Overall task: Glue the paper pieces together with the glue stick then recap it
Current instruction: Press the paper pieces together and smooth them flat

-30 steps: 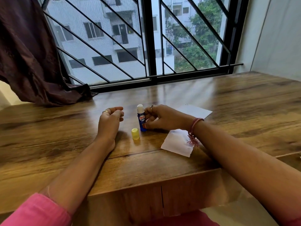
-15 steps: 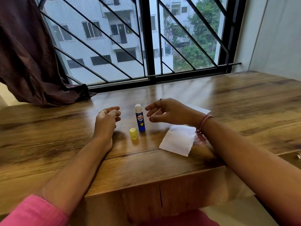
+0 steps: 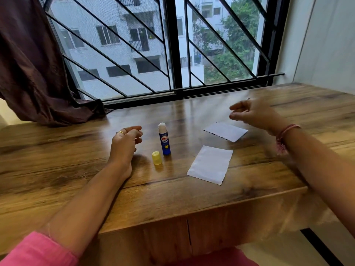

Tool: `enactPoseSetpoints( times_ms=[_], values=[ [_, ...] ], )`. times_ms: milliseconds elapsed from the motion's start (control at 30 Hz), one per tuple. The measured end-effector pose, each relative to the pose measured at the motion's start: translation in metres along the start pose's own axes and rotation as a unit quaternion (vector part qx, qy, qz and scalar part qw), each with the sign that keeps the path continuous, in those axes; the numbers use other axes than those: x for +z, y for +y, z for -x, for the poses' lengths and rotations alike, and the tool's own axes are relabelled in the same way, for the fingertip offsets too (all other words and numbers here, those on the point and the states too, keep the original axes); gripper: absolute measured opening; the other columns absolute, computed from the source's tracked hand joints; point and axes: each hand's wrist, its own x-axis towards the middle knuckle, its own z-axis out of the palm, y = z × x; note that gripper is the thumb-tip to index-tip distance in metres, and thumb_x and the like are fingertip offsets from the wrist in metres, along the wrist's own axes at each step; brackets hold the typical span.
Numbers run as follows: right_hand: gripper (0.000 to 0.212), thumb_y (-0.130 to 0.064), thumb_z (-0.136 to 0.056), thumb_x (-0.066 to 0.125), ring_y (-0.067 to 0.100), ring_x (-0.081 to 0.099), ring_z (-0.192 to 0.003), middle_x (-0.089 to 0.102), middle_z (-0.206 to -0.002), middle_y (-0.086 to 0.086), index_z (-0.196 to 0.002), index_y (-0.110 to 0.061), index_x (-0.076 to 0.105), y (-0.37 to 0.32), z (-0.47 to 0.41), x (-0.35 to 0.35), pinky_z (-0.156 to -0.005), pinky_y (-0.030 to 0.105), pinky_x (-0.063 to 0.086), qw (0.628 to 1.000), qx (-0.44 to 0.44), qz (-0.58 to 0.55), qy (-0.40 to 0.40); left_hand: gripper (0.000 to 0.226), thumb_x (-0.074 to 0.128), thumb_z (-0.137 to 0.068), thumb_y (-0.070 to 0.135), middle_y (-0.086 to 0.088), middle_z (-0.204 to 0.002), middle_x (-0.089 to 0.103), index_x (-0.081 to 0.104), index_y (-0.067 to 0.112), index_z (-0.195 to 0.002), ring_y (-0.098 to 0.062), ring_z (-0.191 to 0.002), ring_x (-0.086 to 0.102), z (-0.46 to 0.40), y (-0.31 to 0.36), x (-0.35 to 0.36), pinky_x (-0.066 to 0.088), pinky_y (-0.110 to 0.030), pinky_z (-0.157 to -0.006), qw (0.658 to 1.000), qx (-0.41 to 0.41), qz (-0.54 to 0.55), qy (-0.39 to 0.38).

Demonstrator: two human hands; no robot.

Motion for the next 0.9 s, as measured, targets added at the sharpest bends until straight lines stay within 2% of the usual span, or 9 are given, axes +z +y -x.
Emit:
enactPoseSetpoints(
  times_ms=[67,100,200,267,467,567,800,900],
  values=[
    [0.033,-0.015,-0.079,0.075,0.019,0.063,-0.079,0.069,-0.094,0.011,-0.109,-0.005,0.066,0.014,0.001,0.002,-0.077,0.031,0.052,0.999,0.036,0.027,-0.003,0.017,0.054,-0.086,0.014,0.007,-0.093,0.066,0.065,0.026,-0.092,-0.01,-0.087,0.058,0.0,0.0,0.0,0.037,-0.028,-0.068,1.0,0.0,0.0,0.0],
    [0.032,-0.016,-0.078,0.076,0.019,0.063,-0.076,0.07,-0.092,0.01,-0.108,-0.005,0.067,0.017,0.002,0.003,-0.076,0.032,0.053,0.998,0.047,0.028,-0.007,0.017,0.054,-0.085,0.015,0.007,-0.093,0.066,0.065,0.026,-0.092,-0.01,-0.086,0.058,0.001,0.0,0.0,0.037,-0.028,-0.068,1.0,0.0,0.0,0.0],
    [0.031,-0.02,-0.077,0.077,0.014,0.062,-0.071,0.07,-0.085,0.004,-0.104,-0.009,0.068,0.02,0.002,0.003,-0.069,0.026,0.05,0.998,0.049,0.03,0.016,0.017,0.055,-0.085,0.015,0.007,-0.094,0.065,0.065,0.026,-0.092,-0.01,-0.086,0.057,0.002,0.001,-0.002,0.037,-0.027,-0.068,1.0,0.0,0.0,-0.003],
    [0.035,-0.026,-0.076,0.078,0.015,0.063,-0.077,0.07,-0.092,0.007,-0.105,-0.008,0.068,0.02,0.001,0.004,-0.074,0.027,0.049,0.997,0.049,0.052,0.027,0.017,0.055,-0.086,0.014,0.006,-0.095,0.065,0.065,0.025,-0.092,-0.01,-0.086,0.057,0.002,0.001,-0.002,0.037,-0.027,-0.068,1.0,0.001,0.001,-0.002],
    [0.069,-0.052,-0.067,0.078,0.02,0.061,-0.096,0.065,-0.102,0.005,-0.115,-0.005,0.062,0.016,0.006,0.013,-0.092,0.035,0.049,0.992,0.052,0.114,-0.033,0.018,0.052,-0.087,0.014,0.006,-0.094,0.065,0.064,0.026,-0.091,-0.01,-0.086,0.057,0.008,0.002,0.0,0.038,-0.027,-0.069,1.0,0.019,-0.006,0.003],
    [0.078,-0.052,-0.064,0.079,0.02,0.061,-0.097,0.065,-0.104,0.006,-0.121,-0.004,0.058,0.015,0.007,0.018,-0.091,0.035,0.049,0.988,0.035,0.139,-0.054,0.019,0.051,-0.088,0.013,0.006,-0.092,0.065,0.064,0.026,-0.091,-0.01,-0.085,0.056,0.01,0.003,0.001,0.038,-0.026,-0.068,1.0,0.024,-0.008,0.003],
    [0.084,-0.047,-0.057,0.085,0.021,0.058,-0.106,0.062,-0.116,0.008,-0.124,-0.006,0.056,0.018,0.007,0.013,-0.099,0.037,0.046,0.99,0.049,0.1,-0.086,0.02,0.05,-0.089,0.013,0.005,-0.094,0.064,0.064,0.027,-0.091,-0.011,-0.088,0.056,0.015,0.007,0.001,0.038,-0.024,-0.067,0.999,0.031,-0.01,0.015],
    [0.085,-0.045,-0.053,0.087,0.02,0.059,-0.103,0.062,-0.112,0.005,-0.124,-0.008,0.057,0.018,0.007,0.009,-0.097,0.036,0.047,0.99,0.065,0.086,-0.096,0.022,0.05,-0.088,0.013,0.004,-0.095,0.063,0.064,0.029,-0.088,-0.007,-0.085,0.056,0.02,0.008,0.001,0.038,-0.02,-0.066,0.996,0.081,-0.023,0.036]
  ],
)
